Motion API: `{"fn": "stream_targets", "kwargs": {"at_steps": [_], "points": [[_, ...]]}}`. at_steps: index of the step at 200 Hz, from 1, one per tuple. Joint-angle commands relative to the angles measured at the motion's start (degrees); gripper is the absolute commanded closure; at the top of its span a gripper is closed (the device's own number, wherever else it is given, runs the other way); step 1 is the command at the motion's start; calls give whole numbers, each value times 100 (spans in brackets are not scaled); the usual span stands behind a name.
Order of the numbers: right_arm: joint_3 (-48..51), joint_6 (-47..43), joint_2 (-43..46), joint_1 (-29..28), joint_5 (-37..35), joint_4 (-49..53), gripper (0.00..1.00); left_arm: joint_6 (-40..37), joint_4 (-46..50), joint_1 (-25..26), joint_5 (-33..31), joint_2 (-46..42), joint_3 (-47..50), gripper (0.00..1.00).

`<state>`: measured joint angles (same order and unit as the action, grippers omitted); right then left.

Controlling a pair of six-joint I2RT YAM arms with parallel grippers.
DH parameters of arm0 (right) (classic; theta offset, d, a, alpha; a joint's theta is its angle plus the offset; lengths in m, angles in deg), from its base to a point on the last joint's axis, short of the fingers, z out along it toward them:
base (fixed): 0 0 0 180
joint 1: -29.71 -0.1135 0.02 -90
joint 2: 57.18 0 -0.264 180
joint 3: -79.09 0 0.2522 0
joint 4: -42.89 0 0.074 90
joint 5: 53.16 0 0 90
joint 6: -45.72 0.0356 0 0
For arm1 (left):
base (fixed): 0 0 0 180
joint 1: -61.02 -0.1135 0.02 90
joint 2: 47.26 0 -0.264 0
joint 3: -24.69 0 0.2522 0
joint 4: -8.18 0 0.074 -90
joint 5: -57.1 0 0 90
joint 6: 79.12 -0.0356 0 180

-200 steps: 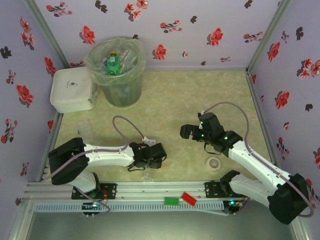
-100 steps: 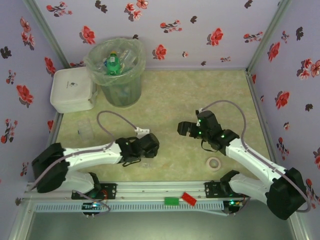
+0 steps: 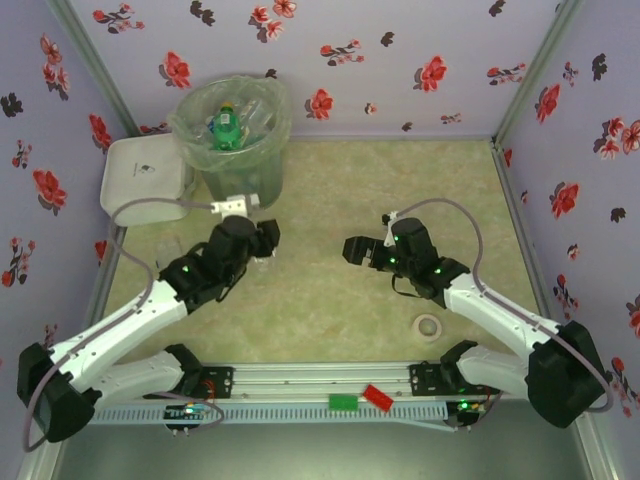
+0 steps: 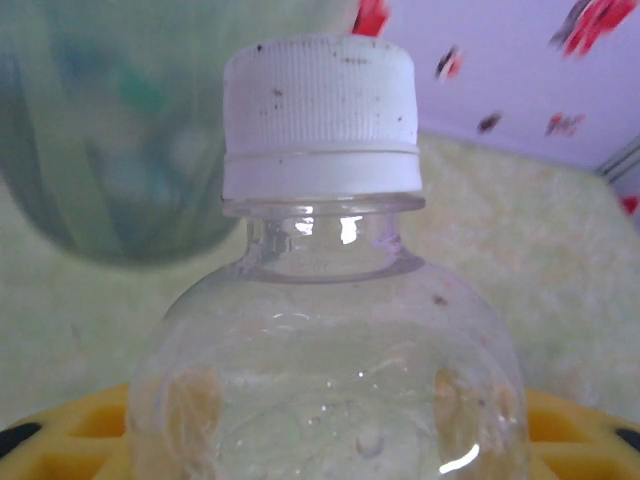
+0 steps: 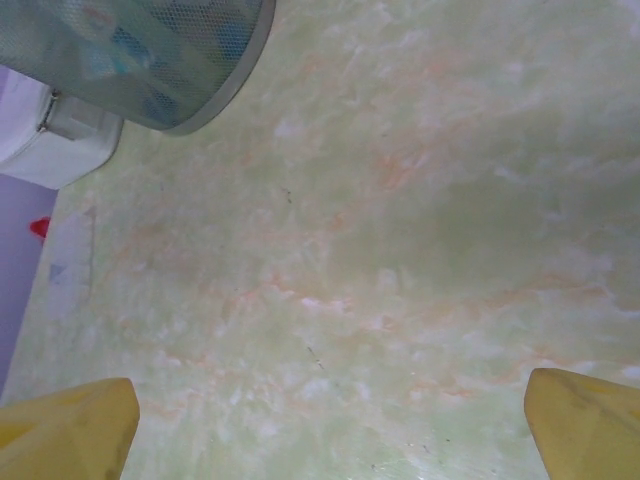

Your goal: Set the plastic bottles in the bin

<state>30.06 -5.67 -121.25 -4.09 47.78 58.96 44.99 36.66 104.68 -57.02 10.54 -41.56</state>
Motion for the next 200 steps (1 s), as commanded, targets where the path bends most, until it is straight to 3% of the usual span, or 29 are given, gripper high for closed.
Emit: {"fn": "stream_targets", "kwargs": {"at_steps": [1,59,120,156,200], "points": [[74,163,-75,1,141,-275,0,-1195,-549,-329,356,28,-813,64],[-266,-144,-134,5,-1,137,0,-2822,482,-1141,840,1111,-3282,67],[-476,-145,-350,5,74,200,0,-3982,553,-2559,1407,2189,-4482,69],[-482,-155,-311,5,-26,270,0,-4862,954,-3062,1801,3046,-5411,71],[-367,-50,-176,5,-115,290,0,-5037,636,-3595,2639,3884,-5799,71]]}}
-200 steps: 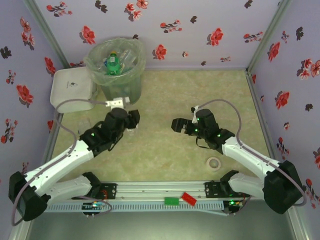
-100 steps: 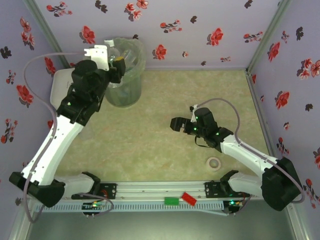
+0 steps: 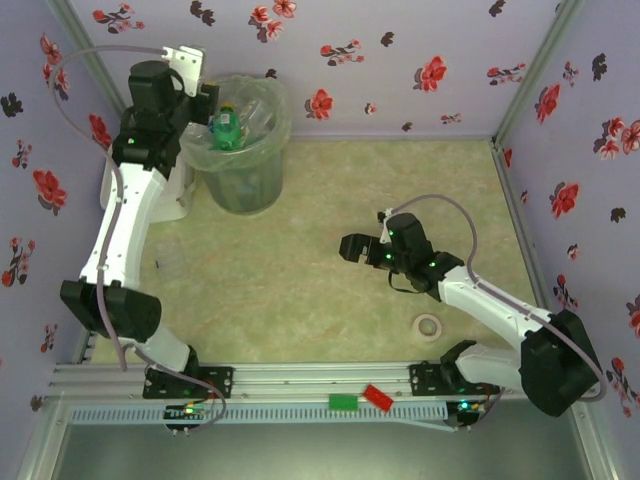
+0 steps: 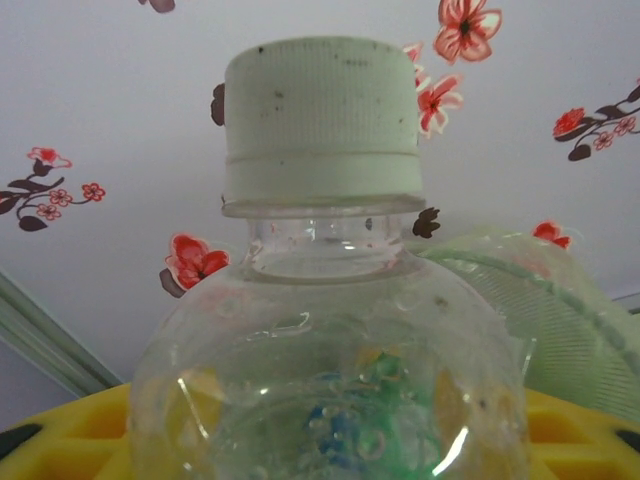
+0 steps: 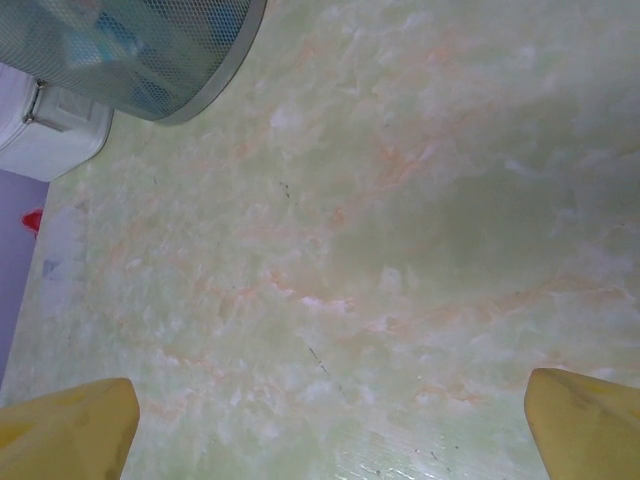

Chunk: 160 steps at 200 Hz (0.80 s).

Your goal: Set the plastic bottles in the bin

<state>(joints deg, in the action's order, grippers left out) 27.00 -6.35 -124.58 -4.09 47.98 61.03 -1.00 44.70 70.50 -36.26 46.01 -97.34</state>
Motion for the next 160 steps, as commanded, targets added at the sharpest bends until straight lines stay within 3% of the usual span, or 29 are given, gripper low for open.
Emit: {"fn": "stream_targets", "kwargs": {"at_steps": [1,75,123,146,160], "points": [[-57,24,165,5,-136,81,0,-451,-172,-175,563,356,-234,71],[55,139,282,-3,-231,87,0,-851,477,-193,563,1790,-1686,70],[107,197,200,-3,-265,2,0,-1059,1018,-192,267,2397,-2224,64],[47,179,144,-4,-248,20,0,-1000,1125,-194,250,2469,-2322,49],[31,166,130,-4,-256,28,0,-941,1127,-197,237,2444,-2326,30]]}}
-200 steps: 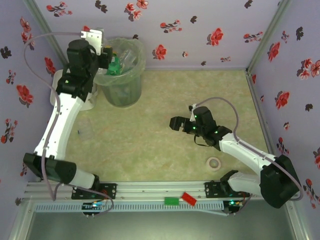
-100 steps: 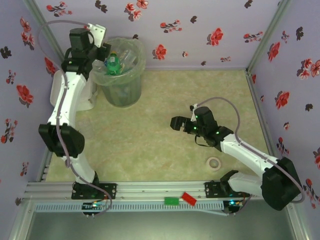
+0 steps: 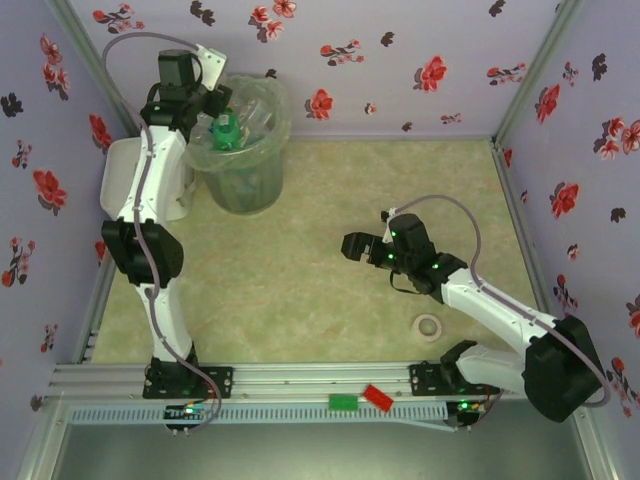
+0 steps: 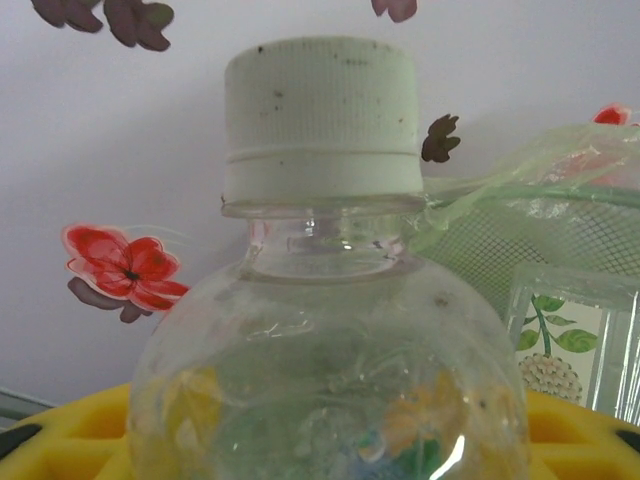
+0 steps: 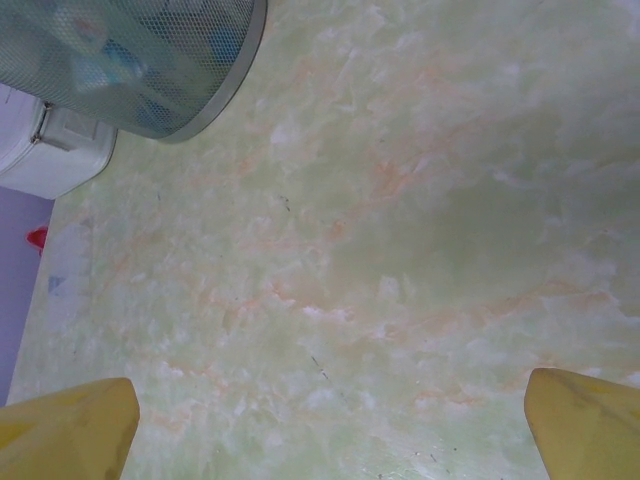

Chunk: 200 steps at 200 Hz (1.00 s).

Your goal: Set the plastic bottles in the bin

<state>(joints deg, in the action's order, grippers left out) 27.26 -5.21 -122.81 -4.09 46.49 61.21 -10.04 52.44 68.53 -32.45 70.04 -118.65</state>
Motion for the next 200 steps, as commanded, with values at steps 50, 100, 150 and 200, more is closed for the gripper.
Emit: {"fn": "stream_targets", "kwargs": {"at_steps": [50,100,150,200], "points": [[-84,-13,-139,-3,-100,54,0,71,229,36,-153,-253,-190,4],[-120,-9,-131,-4,-87,78,0,142,72,161,-127,-539,-188,1],[-439,-573,-134,55,-858,823,0,1249,-135,361,-130,-1504,328,0],[-853,-1834,-659,677,-1918,785,0,2846,-1447,633,145,-3788,3909,0]]}}
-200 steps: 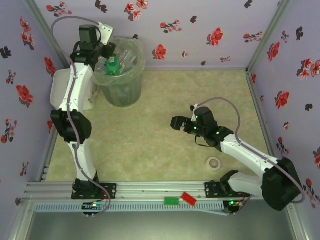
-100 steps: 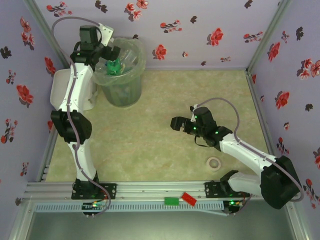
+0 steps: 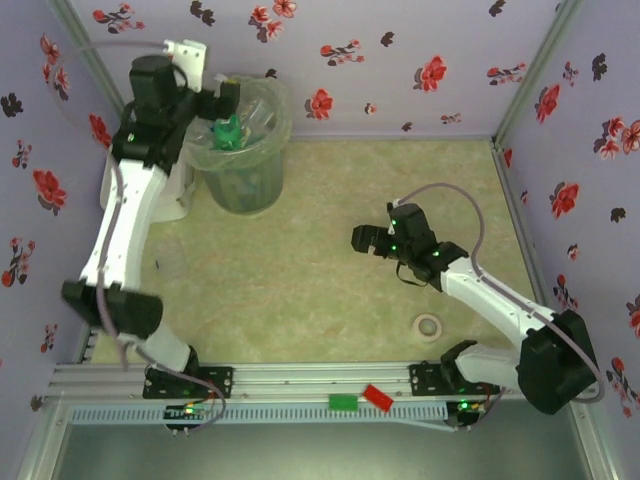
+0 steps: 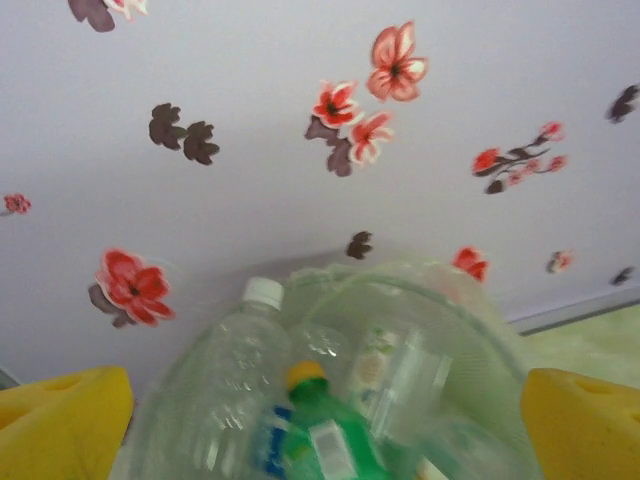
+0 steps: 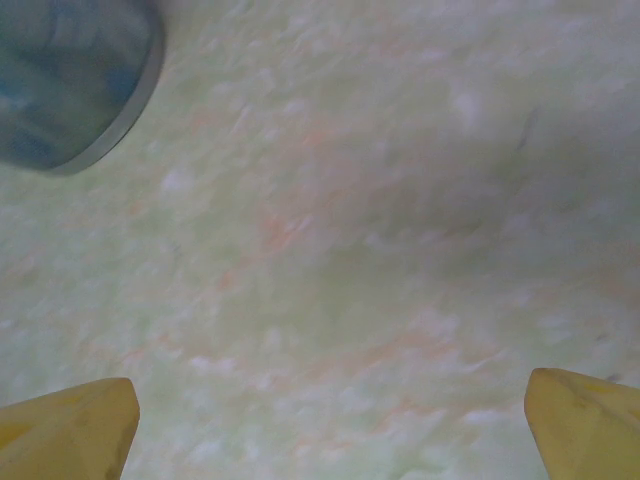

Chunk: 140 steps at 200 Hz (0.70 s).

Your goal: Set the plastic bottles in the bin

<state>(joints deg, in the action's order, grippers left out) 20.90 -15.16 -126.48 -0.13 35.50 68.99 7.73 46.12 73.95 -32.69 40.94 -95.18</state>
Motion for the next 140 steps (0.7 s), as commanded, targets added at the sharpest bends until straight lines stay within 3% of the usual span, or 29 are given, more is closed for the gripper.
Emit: {"fn": "stream_targets", "kwargs": {"at_steps": [1,32,65,96,127,140], "points": [[-221,-852,-307,302,-839,-3,0,1092,-852,93,171,-925,1683,0],[-230,-1622,-714,744,-1969,-418,0,1743,-1640,135,-83,-2219,4264,0],[30,-2280,-967,1316,-2479,-986,0,1732,-1789,139,-1284,-3010,6119,0],[474,-2534,-1266,1775,-2562,-1924,0,1429,-2319,117,-2404,-3198,7134,0],[1264,-2687,-1654,2151,-2230,-4248,0,1121,-3877,61,-2891,-2760,7903,0],[1255,-2728,-1707,2207,-2280,-4344,0,970,-3922,24,-3034,-2488,7815,0]]}}
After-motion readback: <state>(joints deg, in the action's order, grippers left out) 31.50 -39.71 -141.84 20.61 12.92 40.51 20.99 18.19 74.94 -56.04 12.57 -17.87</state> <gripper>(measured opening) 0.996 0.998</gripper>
